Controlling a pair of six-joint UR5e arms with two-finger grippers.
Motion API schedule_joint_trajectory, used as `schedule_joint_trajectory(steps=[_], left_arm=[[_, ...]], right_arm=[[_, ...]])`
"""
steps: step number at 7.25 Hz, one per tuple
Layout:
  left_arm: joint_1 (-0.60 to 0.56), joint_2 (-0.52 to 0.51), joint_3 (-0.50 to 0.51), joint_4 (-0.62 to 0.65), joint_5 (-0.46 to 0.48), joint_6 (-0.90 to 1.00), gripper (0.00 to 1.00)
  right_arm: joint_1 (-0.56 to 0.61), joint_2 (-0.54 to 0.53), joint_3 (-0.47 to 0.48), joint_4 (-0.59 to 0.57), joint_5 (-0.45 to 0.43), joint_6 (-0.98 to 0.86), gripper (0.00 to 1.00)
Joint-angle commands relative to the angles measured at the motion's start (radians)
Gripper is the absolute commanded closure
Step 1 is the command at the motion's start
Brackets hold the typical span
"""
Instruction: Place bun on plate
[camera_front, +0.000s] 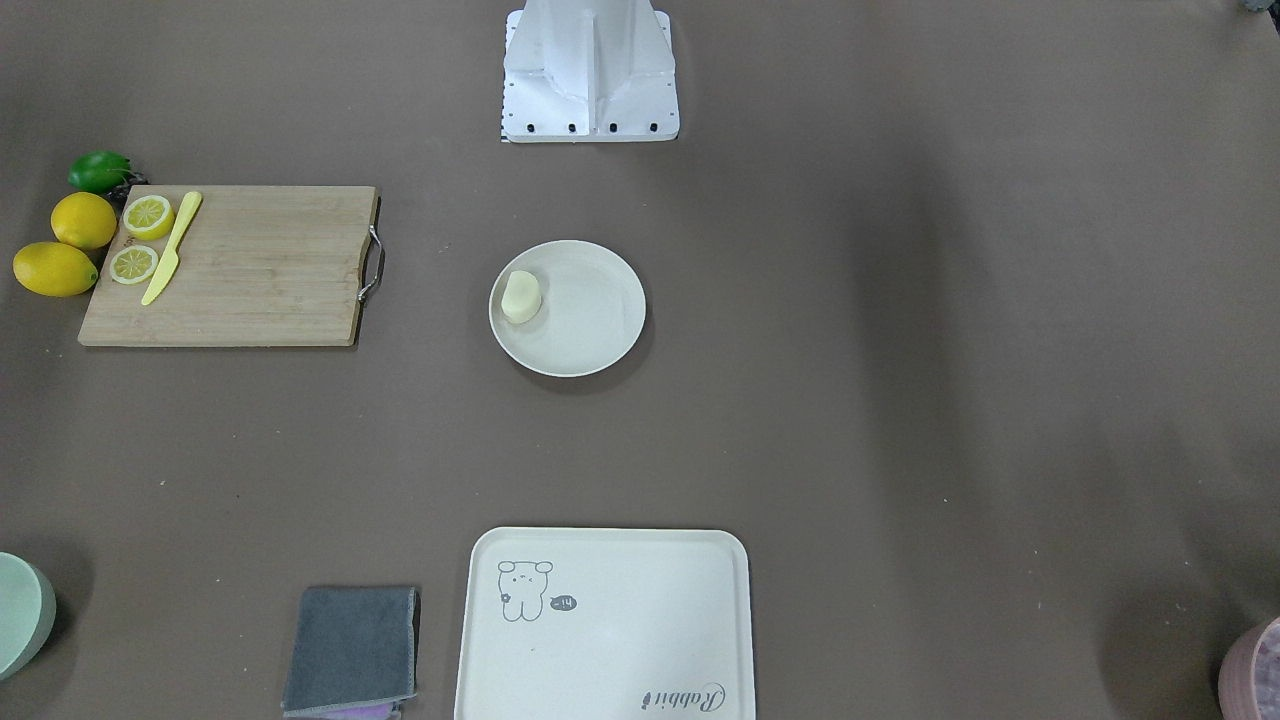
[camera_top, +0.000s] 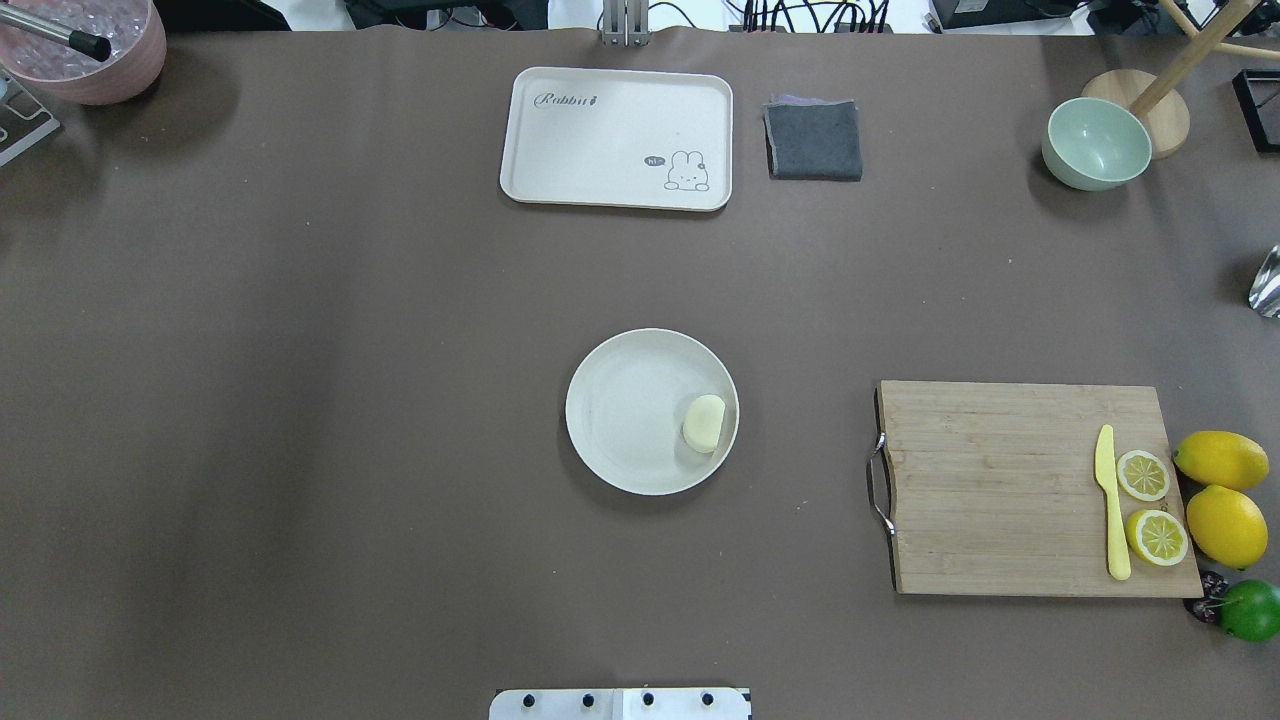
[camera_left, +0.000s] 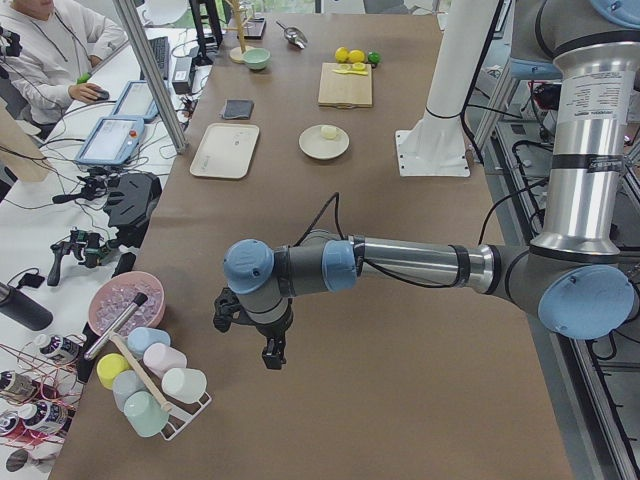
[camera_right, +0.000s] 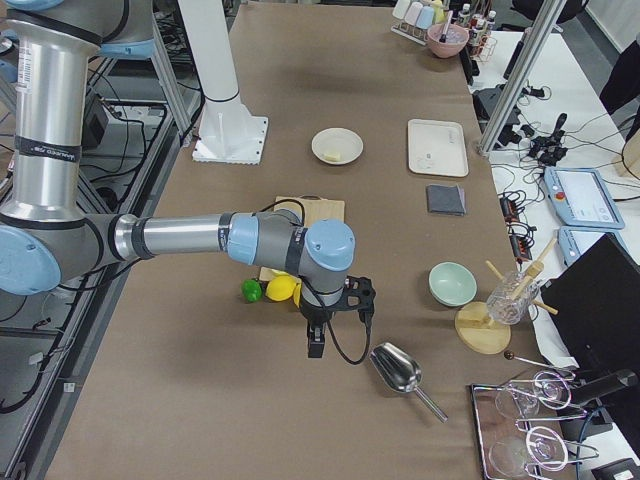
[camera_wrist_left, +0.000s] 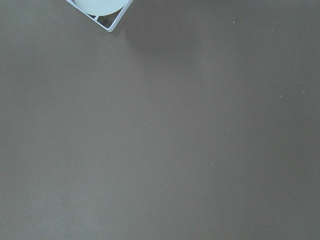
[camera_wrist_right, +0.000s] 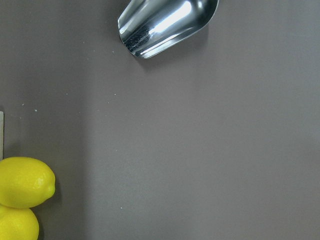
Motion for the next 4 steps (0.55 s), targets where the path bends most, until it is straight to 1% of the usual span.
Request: schedule_joint_trajectory(steps=[1, 4], left_arm=[[-0.001, 0.007, 0.000, 0.000, 0.001, 0.003, 0.02], [-0.003, 0.007, -0.028, 0.002, 0.004, -0.004, 0.02]], right_arm=[[0.000, 0.004, 0.011, 0.000, 0.000, 0.000, 0.00], [0.000, 0.002, 0.031, 0.000, 0.011, 0.000, 0.00]])
